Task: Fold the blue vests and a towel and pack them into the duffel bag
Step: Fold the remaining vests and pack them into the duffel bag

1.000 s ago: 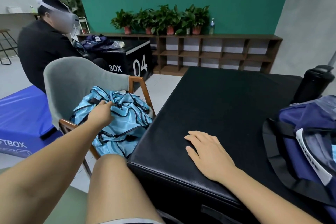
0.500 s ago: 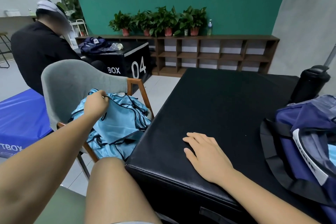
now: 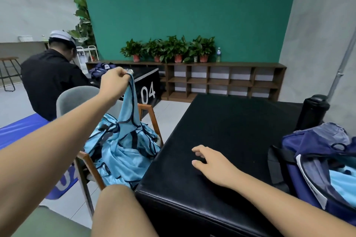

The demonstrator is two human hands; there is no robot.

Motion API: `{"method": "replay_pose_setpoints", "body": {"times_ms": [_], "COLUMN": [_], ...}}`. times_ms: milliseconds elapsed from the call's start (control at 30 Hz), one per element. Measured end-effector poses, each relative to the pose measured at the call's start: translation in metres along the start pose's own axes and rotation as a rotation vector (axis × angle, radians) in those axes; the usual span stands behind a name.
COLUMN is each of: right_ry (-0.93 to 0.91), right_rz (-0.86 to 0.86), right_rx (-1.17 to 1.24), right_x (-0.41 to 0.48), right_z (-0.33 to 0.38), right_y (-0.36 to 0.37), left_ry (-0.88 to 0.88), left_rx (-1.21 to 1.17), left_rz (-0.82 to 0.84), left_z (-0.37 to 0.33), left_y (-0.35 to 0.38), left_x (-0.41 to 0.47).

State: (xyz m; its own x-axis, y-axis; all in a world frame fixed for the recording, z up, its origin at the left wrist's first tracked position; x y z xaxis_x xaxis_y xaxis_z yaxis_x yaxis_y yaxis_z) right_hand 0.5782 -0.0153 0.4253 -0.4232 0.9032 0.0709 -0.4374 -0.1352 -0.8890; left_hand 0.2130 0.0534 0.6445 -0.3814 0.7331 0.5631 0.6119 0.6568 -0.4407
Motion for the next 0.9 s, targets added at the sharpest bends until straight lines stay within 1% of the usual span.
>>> {"method": "replay_pose_setpoints", "body": {"times_ms": [233,400,533,700,833,900], "right_ry": [0.012,0.000,0.010,0.051,0.086,0.081], "right_rz": [-0.098,-0.102,-0.078,-0.106,-0.245,-0.328], "right_rx": [0.233,0.214,0.233,0.479,0.765,0.815], "right_x": [0.001,0.004,0.012,0.025,0.030,0.027], "right_z": [0.046,0.078,0.099,0.113,0.112,0.106], "right_y": [-0.074,-0.102,-0.104,-0.110,-0.131,-0.148], "left_ry": [0.117,0.142,0.197,0.216,0.210,0.204], "left_rx": [-0.122,-0.276,-0.402,-0.593,-0.672,-0.693], "left_rz": [-0.016,-0.018,0.030,0.133,0.255,0.313], "left_z": [-0.108,-0.171,-0.218,-0.264,-0.281,-0.280], "left_y": [-0.023,-0.028,-0.027,-0.020,-0.003,0.004], "left_x": [0.006,-0.003,-0.021,-0.043,-0.060,-0.066]}}
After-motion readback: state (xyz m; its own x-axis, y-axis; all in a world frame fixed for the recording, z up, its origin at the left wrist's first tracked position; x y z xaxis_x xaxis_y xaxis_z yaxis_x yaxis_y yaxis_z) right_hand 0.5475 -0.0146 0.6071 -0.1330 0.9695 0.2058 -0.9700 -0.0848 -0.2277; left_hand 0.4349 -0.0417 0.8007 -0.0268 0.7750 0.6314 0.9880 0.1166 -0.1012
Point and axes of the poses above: each hand's wrist, its own x-axis towards the middle knuckle, its own y-axis out of the palm, z = x × y, the point moved 7 cm from there along x, towards the middle knuckle, and after that the axes turned 8 degrees about -x, right-handed, at the moved point
